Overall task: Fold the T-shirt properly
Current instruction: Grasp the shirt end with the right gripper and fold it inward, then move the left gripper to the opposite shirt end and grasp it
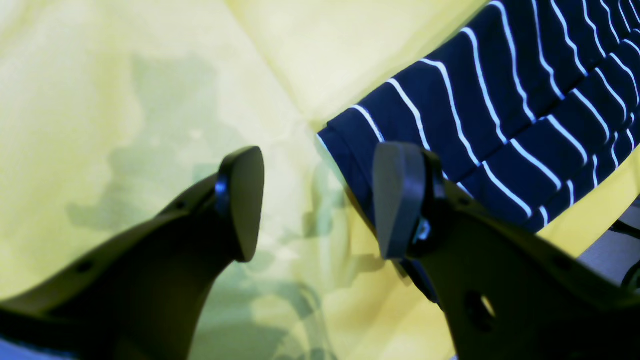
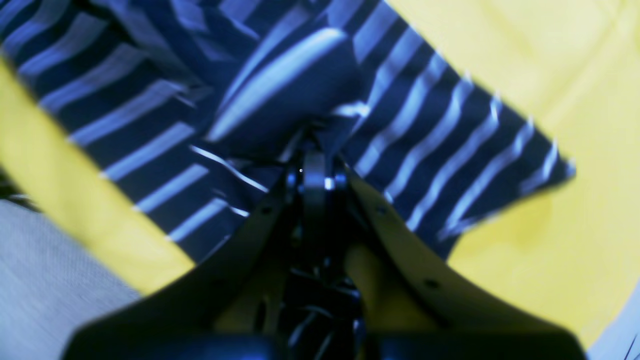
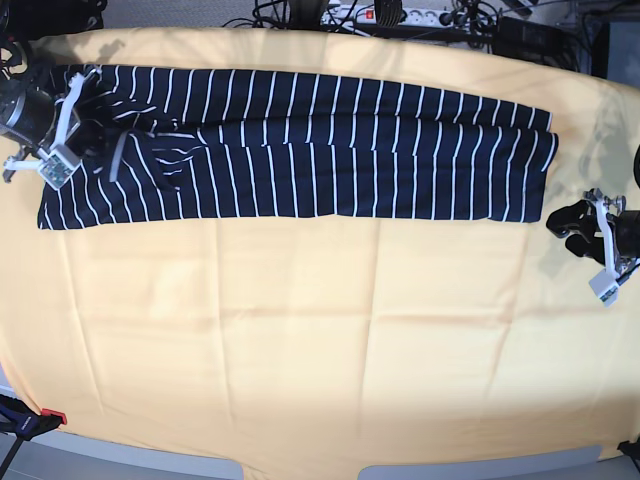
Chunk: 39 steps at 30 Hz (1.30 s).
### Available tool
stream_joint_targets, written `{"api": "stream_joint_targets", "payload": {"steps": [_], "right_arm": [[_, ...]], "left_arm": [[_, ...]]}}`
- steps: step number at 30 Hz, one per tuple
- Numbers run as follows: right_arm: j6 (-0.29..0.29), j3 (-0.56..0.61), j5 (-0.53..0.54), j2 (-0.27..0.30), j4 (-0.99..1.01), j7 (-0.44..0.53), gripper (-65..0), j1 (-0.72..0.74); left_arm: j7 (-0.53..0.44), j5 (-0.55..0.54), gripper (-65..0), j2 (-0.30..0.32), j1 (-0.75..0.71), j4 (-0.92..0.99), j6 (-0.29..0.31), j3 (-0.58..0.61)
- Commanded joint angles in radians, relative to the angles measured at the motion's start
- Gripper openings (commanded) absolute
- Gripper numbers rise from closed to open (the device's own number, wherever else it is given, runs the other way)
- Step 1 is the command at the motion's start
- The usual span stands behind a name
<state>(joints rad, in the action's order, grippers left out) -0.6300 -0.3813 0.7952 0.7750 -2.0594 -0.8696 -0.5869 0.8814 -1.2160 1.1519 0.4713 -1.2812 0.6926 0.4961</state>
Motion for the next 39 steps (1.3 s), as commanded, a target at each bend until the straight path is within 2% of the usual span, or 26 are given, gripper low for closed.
{"api": "stream_joint_targets", "payload": {"steps": [1,4,5,8,9,11,13,15,16,18,22,27,29,31,33,35,36,39], "right_arm": [[0.023,-0.010,0.007,0.016,0.012,0.028,-65.0,0.003],[0.077,-0.010,0.008,-0.017,0.072,0.028,-65.0,0.021],[0.090,-0.010,0.008,-0.034,0.092,0.029,-62.9,0.029],[0.158,-0.010,0.007,-0.083,0.147,0.028,-40.5,0.058],[0.183,-0.010,0.005,-0.095,0.163,0.027,-35.6,0.069],[0.243,-0.010,-0.054,-0.117,0.177,0.020,-33.9,0.092],[0.340,-0.010,-0.154,-0.135,0.177,0.019,-33.9,0.111],[0.420,-0.010,-0.206,-0.143,0.177,0.019,-33.9,0.120],[0.448,-0.010,-0.222,-0.143,0.177,0.019,-33.9,0.119],[0.459,-0.011,-0.229,-0.143,0.177,0.017,-33.9,0.119],[0.422,-0.013,-0.205,-0.143,0.164,0.014,-33.9,0.119],[0.307,-0.013,-0.111,-0.157,0.082,0.035,-33.9,0.119],[0.236,-0.013,-0.087,-0.176,0.050,0.058,-33.9,0.119],[0.151,-0.012,-0.033,-0.197,0.043,0.066,-34.3,0.119],[0.085,-0.012,-0.010,-0.228,0.048,0.065,-42.4,0.119],[0.056,-0.012,-0.034,-0.268,0.063,0.065,-59.1,0.119],[0.048,-0.012,-0.054,-0.288,0.078,0.066,-65.0,0.119],[0.002,-0.012,-0.100,-0.327,0.146,0.117,-65.0,0.119]], "left_arm": [[-0.014,-0.018,-28.8,0.028,0.022,-0.006,0.006,-0.016],[-0.014,-0.019,-28.8,0.028,0.022,-0.006,0.006,-0.016],[-0.014,-0.023,-28.8,0.028,0.023,-0.006,0.006,-0.016],[-0.013,-0.030,-28.8,0.028,0.022,-0.006,0.006,-0.016],[-0.013,-0.029,-28.8,0.028,0.023,-0.006,0.006,-0.016],[-0.013,-0.030,-28.8,0.028,0.023,-0.006,0.006,-0.016],[-0.013,-0.029,-28.8,0.028,0.023,-0.006,0.006,-0.016],[-0.013,-0.029,-28.8,0.028,0.022,-0.006,0.006,-0.016],[-0.013,-0.030,-28.8,0.028,0.022,-0.006,0.006,-0.016],[-0.013,-0.029,-28.8,0.028,0.023,-0.006,0.006,-0.016],[-0.013,-0.021,-28.8,0.028,0.023,-0.006,0.006,-0.018],[-0.013,0.008,-28.8,0.028,0.023,-0.006,0.006,-0.083],[-0.014,0.007,-28.8,0.028,0.022,-0.006,0.006,-0.138],[-0.014,0.006,-28.8,0.028,0.022,-0.006,-0.024,-0.199],[-0.006,-0.003,-28.8,0.028,0.013,0.005,-0.040,-0.260],[0.016,-0.047,-28.8,0.025,0.000,0.040,-0.039,-0.313],[0.037,-0.074,-28.8,0.019,-0.006,0.066,-0.038,-0.338],[0.109,-0.165,-28.8,-0.019,-0.036,0.172,-0.039,-0.429]]}}
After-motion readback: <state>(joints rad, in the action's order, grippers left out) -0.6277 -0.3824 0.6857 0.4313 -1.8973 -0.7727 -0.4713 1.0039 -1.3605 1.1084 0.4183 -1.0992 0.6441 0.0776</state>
